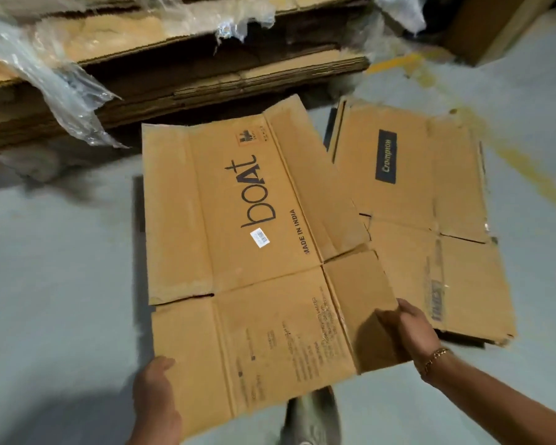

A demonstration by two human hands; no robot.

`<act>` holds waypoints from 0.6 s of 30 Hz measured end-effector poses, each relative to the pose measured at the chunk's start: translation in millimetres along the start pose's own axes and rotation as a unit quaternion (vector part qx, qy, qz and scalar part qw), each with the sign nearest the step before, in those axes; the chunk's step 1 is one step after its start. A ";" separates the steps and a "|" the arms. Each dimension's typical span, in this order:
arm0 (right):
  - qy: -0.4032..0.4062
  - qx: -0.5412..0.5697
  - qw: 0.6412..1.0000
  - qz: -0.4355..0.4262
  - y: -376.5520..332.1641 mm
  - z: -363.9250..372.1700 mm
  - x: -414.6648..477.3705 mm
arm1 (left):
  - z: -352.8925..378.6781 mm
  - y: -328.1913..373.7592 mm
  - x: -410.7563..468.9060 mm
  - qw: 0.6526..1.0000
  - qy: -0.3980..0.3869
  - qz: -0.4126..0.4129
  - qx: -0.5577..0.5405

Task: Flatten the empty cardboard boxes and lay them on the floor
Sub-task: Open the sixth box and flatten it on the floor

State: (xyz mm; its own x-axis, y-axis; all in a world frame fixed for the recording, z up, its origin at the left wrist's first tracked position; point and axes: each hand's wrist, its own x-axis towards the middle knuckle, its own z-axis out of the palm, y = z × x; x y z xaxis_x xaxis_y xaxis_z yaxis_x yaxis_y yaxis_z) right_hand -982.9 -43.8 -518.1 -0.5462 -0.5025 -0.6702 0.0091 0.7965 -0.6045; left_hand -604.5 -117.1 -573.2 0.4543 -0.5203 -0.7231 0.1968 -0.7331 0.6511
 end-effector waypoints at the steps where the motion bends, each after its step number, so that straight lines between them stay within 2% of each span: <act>1: 0.021 0.027 0.999 0.017 11.3 -19.7 6.6 | 20.2 -0.3 -1.4 1.000 -0.024 0.004 0.008; 4: 0.070 0.088 0.992 0.053 43.9 -70.3 29.9 | 87.4 5.6 -24.1 0.992 -0.117 0.012 0.043; 9: 0.145 0.183 0.970 0.063 65.7 -134.0 75.9 | 199.5 25.7 -68.7 0.970 -0.200 0.094 0.098; 12: 0.191 0.177 0.965 0.042 93.0 -176.2 130.9 | 251.3 27.9 -86.3 0.956 -0.254 0.089 0.119; 18: 0.233 0.159 0.958 0.042 56.8 -195.0 129.2 | 317.2 20.9 -99.4 0.939 -0.304 0.093 0.133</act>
State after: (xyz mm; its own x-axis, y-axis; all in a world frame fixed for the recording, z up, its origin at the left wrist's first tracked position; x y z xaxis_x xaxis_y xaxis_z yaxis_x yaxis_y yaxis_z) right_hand -1216.3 2.0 -555.1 -0.8466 -0.1766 -0.5021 0.2839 0.6481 -0.7066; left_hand -921.1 -219.7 -560.9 -0.1374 -0.7443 -0.6535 -0.0981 -0.6463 0.7567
